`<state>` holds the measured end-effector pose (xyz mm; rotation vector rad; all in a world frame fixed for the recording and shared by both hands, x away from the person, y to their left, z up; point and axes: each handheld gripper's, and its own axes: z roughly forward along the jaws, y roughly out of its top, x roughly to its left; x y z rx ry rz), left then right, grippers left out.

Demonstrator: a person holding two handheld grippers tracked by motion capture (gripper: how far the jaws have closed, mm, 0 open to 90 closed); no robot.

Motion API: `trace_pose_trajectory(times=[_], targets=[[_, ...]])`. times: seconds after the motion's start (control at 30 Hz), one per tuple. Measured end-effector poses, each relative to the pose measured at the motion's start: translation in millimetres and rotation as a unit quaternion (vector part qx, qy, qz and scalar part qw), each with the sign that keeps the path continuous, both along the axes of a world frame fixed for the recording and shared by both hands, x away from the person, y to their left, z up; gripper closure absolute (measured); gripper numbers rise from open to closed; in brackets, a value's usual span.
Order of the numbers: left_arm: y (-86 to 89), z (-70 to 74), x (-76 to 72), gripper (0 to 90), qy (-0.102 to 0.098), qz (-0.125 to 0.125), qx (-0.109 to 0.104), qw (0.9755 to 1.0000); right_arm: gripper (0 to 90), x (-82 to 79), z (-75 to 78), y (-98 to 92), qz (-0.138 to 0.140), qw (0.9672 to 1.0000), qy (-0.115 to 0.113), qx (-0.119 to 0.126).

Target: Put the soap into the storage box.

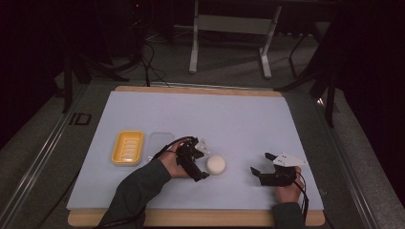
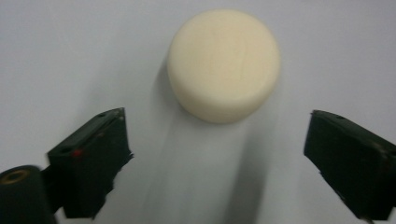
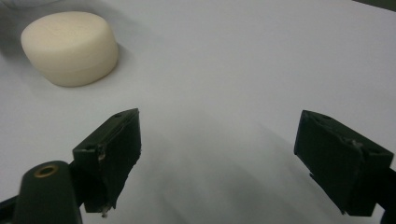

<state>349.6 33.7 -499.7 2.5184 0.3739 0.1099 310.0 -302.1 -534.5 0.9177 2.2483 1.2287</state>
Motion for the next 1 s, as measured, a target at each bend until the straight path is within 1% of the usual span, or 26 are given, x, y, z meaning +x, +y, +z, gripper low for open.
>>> trace_pose_trajectory(times=[0.07, 0.1, 0.23, 0.4, 0.5, 0.67, 0.77, 0.8, 1.0], targets=[[-2.5, -0.8, 0.4, 5.2, 0.000, -0.008, 0.002, 1.0000, 14.6, 0.0, 0.0, 0.0, 0.000, 1.0000, 0.000, 0.000], [-4.4, -1.3, 0.1, 5.2, -0.001, -0.006, 0.002, 1.0000, 14.6, 0.0, 0.0, 0.0, 0.000, 1.0000, 0.000, 0.000], [-9.0, -2.4, 1.9, 5.9, 0.000, -0.013, 0.002, 0.9999, 14.6, 0.0, 0.0, 0.1, 0.000, 1.0000, 0.000, 0.000], [-13.9, -4.9, 4.9, 9.8, 0.005, -0.016, -0.005, 0.9999, 14.6, 0.0, 0.0, 0.1, 0.001, 1.0000, 0.000, 0.000], [-17.2, -6.2, 6.4, 9.7, 0.006, -0.017, -0.002, 0.9998, 14.6, 0.1, 0.0, 0.1, 0.001, 1.0000, 0.001, 0.000], [-22.6, -8.7, 7.0, 9.6, 0.007, -0.019, -0.004, 0.9998, 14.6, 0.1, -0.1, 0.2, 0.001, 1.0000, 0.000, -0.001], [-28.0, -13.7, 7.9, 9.6, 0.006, -0.023, 0.005, 0.9997, 14.6, 0.1, -0.1, 0.3, 0.001, 1.0000, 0.001, -0.001], [-29.1, -14.8, 8.3, 9.5, 0.008, -0.023, 0.005, 0.9997, 14.6, 0.0, -0.1, 0.3, 0.001, 1.0000, 0.001, -0.001], [-34.8, -18.5, 10.5, 9.9, 0.005, -0.022, 0.009, 0.9997, 14.6, 0.1, -0.1, 0.3, 0.002, 1.0000, 0.001, -0.001]])
